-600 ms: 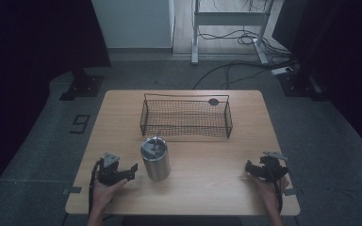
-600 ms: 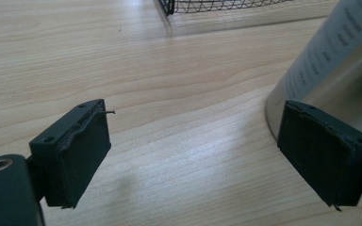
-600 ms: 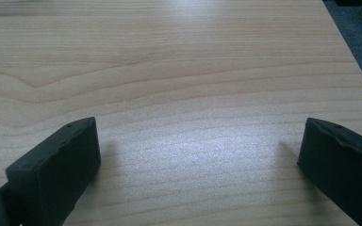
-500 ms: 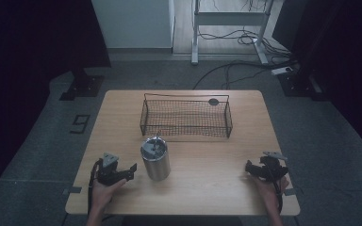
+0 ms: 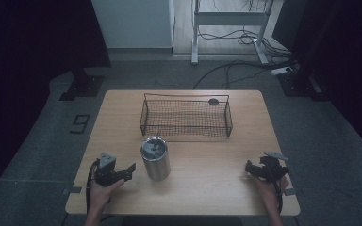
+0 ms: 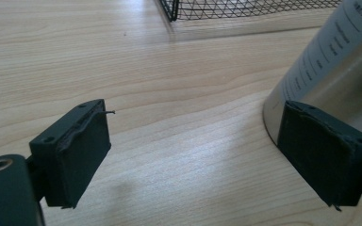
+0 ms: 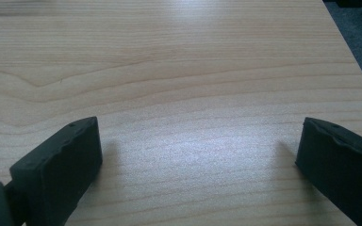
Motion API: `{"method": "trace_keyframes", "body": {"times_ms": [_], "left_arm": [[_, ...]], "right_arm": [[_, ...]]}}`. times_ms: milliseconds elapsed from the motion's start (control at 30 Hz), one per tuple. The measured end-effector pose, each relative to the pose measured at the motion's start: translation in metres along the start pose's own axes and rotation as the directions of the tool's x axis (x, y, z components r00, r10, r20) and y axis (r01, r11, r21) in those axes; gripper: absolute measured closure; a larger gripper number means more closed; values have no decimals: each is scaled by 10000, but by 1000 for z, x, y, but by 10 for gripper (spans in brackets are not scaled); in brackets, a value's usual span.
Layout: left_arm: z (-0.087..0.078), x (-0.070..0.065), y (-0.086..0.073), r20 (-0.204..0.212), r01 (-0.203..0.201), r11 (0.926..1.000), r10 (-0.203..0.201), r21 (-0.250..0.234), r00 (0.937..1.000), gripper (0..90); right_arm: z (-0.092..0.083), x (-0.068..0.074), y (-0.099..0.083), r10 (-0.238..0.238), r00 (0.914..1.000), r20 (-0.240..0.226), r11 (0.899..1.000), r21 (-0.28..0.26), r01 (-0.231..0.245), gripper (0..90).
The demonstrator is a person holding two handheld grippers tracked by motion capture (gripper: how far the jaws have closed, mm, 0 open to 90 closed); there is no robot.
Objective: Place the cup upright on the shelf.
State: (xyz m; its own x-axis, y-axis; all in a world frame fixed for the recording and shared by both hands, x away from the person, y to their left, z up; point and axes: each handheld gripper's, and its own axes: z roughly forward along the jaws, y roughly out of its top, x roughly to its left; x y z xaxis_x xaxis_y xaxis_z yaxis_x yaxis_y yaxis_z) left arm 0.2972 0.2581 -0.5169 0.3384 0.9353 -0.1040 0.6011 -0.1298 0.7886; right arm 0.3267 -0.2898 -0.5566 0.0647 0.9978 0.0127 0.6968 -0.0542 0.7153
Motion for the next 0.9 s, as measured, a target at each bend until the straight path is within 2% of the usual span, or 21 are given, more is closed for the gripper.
{"method": "trace_keyframes", "body": {"times_ms": [200,433,533,767,867,900], "left_arm": [[-1,-1,-2,-192,-79,9999,81,114,9998,101],[-14,-3,2,-182,-47,9996,42,-267,9998,101],[-25,-8,5,96,-166,9986,172,-511,9998,92],[-38,-17,10,666,-266,9970,314,-725,9973,37],[-43,-23,13,893,-433,9957,505,-814,9947,24],[-45,-28,14,1089,-524,9948,619,-874,9921,18]], "right_arm": [[0,-1,0,-61,10000,-59,10000,-11,61,7],[0,-1,0,-66,10000,-58,10000,-13,66,9],[0,-1,0,-64,10000,-40,10000,-3,64,12],[0,-1,0,-41,10000,1,10000,-30,41,15],[-1,-1,-1,-32,10000,14,10000,-33,32,17],[-1,-1,-1,-30,10000,15,10000,-32,30,17]]}}
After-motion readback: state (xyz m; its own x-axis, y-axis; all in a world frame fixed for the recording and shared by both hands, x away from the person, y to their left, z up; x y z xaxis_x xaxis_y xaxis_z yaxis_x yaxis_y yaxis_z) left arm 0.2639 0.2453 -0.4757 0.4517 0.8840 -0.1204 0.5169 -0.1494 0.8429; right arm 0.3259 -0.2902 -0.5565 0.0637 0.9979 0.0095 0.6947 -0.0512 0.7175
